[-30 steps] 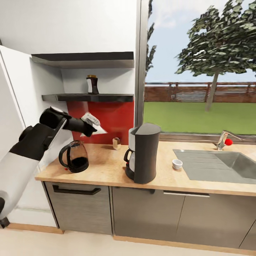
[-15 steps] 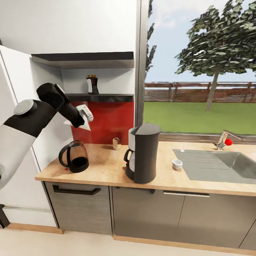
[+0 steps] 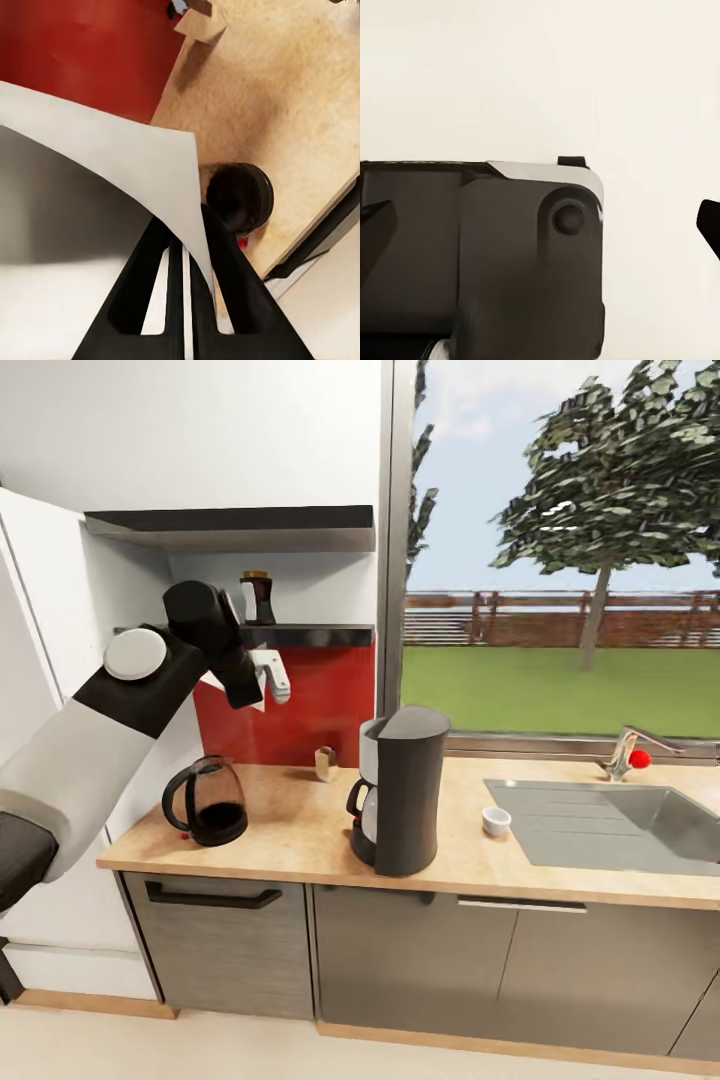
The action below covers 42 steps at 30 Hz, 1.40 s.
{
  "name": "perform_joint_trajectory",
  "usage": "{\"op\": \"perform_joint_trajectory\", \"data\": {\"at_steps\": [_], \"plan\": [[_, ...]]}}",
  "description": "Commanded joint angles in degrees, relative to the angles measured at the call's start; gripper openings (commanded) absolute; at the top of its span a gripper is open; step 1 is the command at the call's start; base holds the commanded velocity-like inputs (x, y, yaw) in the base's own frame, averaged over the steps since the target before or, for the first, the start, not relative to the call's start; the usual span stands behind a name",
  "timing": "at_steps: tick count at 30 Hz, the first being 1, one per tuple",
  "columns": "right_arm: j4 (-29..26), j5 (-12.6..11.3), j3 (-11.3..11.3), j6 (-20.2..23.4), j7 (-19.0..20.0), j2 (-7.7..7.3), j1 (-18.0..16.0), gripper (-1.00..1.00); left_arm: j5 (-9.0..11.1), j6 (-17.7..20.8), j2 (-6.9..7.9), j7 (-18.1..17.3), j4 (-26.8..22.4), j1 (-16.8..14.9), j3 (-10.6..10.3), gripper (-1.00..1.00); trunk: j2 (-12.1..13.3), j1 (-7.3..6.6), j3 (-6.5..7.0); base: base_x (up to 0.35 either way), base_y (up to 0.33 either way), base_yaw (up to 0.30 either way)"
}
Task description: Set up a coffee station on the kitchen countertop: keep the coffee maker on the countertop, move the bottle of coffee from the kitchen shelf to the counter next to the coffee maker, place a paper coffee filter on top of the coffee maker, put the saucer next to the coffee maker with the coffee cup on the saucer, and place the electric kettle next to the coffee maker.
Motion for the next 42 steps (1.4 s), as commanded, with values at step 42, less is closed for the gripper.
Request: {"op": "perform_joint_trajectory", "data": {"at_steps": [42], "plan": [[0.15,0.08,-0.04,-0.17,-0.21,-0.29,0.0,1.0,-3.2,-11.51,-0.03,-0.5,-0.05,0.47,0.39,-1.0,-0.04,0.02,-0.03,0.089,0.03,-0.099]]}}
